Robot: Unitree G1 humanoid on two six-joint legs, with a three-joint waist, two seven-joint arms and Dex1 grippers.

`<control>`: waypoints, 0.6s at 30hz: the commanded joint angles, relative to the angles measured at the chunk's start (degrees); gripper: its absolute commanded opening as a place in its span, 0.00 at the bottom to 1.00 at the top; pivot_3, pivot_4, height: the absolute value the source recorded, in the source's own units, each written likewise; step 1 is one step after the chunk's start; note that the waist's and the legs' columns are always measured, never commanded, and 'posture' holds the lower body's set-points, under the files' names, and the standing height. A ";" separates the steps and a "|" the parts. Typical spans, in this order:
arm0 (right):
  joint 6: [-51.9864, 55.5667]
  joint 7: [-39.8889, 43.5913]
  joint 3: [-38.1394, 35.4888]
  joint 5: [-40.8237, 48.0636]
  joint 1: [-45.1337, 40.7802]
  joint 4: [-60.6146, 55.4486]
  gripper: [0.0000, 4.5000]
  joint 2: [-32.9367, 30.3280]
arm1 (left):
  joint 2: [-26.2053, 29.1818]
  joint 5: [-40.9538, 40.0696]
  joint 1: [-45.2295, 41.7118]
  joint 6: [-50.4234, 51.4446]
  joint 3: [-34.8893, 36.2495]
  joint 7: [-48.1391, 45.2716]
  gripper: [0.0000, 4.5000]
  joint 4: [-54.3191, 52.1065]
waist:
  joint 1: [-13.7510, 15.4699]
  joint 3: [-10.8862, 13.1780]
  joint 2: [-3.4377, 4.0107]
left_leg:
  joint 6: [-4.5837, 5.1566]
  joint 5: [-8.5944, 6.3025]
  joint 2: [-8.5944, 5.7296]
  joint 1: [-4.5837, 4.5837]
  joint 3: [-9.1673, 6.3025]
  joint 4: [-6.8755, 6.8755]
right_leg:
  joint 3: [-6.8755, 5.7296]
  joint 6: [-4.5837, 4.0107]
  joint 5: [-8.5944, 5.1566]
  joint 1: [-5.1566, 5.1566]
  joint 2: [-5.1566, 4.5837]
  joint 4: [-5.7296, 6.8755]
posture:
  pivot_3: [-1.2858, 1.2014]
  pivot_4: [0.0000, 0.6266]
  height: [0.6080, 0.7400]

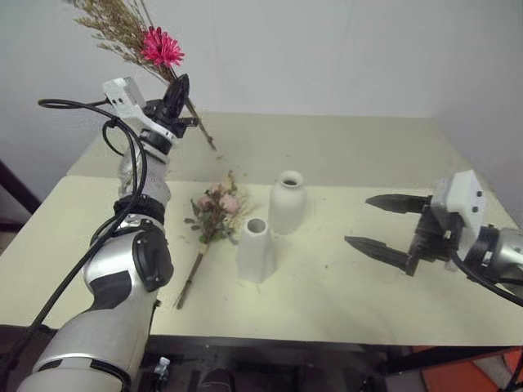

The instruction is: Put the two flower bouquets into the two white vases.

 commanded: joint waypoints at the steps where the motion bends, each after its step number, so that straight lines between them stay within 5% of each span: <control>1: 1.20 -0.94 -6.38 1.20 3.31 -3.78 1.00 -0.77 | -1.12 -2.02 -4.01 0.95 1.65 -2.95 0.01 0.02 | -0.02 0.00 0.00 | 0.00 0.00 0.00 0.00 -0.01 0.00 | 0.00 0.00 0.00 0.01 0.00 0.00 | 0.52 0.24 1.00; 18: 2.70 -6.04 -16.68 3.43 16.27 -10.92 1.00 1.36 | -10.16 -2.14 -6.60 4.69 3.57 -3.77 0.01 2.34 | 0.05 0.00 -0.02 | 0.00 0.00 0.00 0.07 0.00 0.00 | 0.02 0.43 -0.25 0.07 0.01 0.00 | 0.52 0.24 1.00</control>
